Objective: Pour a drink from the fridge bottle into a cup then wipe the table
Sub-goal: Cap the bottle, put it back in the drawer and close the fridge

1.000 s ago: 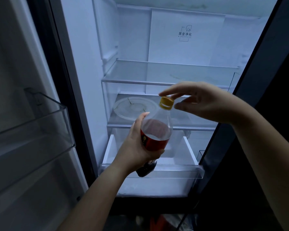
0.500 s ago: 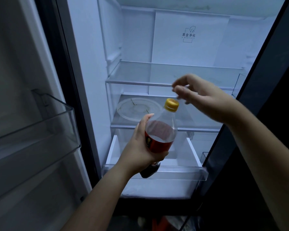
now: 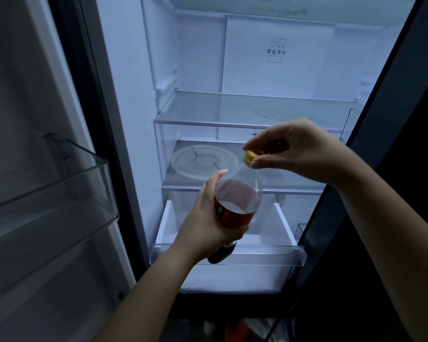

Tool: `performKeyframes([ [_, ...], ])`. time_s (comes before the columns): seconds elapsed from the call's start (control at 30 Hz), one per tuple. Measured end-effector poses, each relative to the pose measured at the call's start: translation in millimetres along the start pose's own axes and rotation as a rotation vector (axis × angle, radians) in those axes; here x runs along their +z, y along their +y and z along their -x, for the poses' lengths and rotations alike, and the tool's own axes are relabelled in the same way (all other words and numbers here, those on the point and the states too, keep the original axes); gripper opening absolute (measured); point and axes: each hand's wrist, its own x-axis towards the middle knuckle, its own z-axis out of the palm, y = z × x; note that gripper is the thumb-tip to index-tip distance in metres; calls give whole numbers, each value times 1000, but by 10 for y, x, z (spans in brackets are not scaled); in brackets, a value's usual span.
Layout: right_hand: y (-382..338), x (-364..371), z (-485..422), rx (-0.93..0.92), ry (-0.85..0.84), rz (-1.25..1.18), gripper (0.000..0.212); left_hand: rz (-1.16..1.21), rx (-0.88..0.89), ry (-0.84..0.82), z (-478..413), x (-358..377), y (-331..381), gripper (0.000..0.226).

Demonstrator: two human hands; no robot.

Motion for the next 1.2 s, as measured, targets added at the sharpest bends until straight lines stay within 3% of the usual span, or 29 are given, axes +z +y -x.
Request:
performKeyframes([
  [0.1, 17, 75, -17, -35, 101, 110, 27, 10, -6, 10, 10, 1, -9, 101],
  [0.17, 29, 108, -32, -119, 159, 264, 37, 16, -3, 6, 10, -6, -15, 101],
  [0.33, 157, 114, -95, -459, 211, 514, 37, 25, -1, -46, 21, -36, -2, 99],
  [0.53, 209, 116, -223, -654, 204, 697, 40, -25, 16, -92, 0, -75, 19, 100],
  [0.67, 138, 154, -227, -506, 271, 789, 40, -6, 13, -59, 3, -61, 8, 99],
  [0.8, 27, 236, -192, -117, 293, 1023, 56, -11, 5, -48, -13, -48, 5, 99],
  [0.87, 5, 216, -171, -246, 312, 1054, 58, -10, 5, -53, -6, -62, 0, 99],
  [1.0, 110, 51, -187, -764, 217, 840, 39, -47, 16, -124, 16, -59, 13, 103],
  [1.1, 153, 58, -233, -871, 171, 809, 37, -55, 30, -113, 12, -43, 13, 103],
  [1.2, 153, 134, -244, -834, 151, 744, 34, -48, 35, -96, 10, -30, -15, 102],
])
